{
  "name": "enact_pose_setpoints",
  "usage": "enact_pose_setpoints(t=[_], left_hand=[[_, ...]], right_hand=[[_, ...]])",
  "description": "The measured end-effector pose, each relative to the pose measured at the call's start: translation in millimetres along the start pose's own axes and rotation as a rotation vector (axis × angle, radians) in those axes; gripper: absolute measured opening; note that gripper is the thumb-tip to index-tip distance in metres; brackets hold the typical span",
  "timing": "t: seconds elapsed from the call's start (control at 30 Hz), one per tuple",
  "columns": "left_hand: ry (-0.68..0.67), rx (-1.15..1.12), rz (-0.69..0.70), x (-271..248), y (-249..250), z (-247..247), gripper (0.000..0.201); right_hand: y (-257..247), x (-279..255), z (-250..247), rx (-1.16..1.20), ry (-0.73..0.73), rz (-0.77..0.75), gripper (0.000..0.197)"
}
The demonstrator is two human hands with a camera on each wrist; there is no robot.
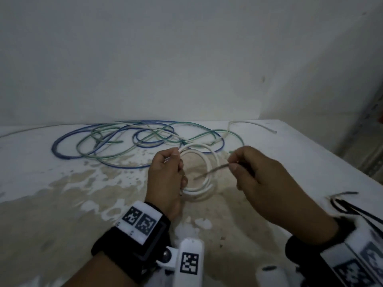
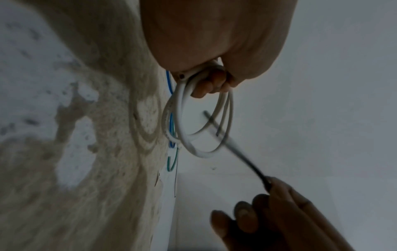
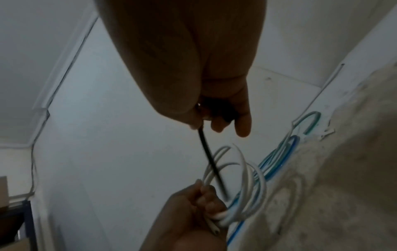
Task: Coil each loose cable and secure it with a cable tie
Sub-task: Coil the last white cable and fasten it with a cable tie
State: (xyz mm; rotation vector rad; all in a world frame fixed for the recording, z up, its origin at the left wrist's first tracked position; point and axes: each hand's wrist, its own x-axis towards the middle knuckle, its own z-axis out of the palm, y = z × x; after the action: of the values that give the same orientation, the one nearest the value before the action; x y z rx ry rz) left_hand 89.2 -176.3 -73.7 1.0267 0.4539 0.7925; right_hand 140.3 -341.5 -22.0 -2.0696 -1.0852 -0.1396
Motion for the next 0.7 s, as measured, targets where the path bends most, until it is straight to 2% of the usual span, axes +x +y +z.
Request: enact_pose_setpoints(t=[0.2, 0.27, 0.37, 0.43, 0.6, 0.7], left_hand=[[0.054, 0.032, 0.071, 8.8, 2.7, -8.4, 0.011], [0.057, 0.051, 0.083, 10.4, 3.8, -10.4, 0.011], [0.067, 0.079, 0.109, 12.6, 6.0, -11.5, 0.013], [0.051, 0.102, 0.131, 12.6, 6.2, -10.9, 0.013], [-0.016, 0.229, 0.19, 10.0, 0.0, -8.0, 0.018], [-0.12, 0.246, 0.168, 5.6, 1.0, -5.2, 0.019]], right_hand=[[9.9, 13.3, 29.1, -0.034, 0.073, 0.132, 0.024], [6.5, 18.5, 33.2, -0.091, 0.003, 0.189, 0.025], [-2.7, 28.6, 35.6, -0.109, -0.216, 0.337, 0.026], [-6.4, 36.1, 40.4, 0.054, -0.279, 0.447, 0.028], [-17.5, 53.0, 55.2, 0.736, -0.243, 0.69, 0.023], [-19.9, 56.6, 60.7, 1.123, -0.224, 0.748, 0.032]])
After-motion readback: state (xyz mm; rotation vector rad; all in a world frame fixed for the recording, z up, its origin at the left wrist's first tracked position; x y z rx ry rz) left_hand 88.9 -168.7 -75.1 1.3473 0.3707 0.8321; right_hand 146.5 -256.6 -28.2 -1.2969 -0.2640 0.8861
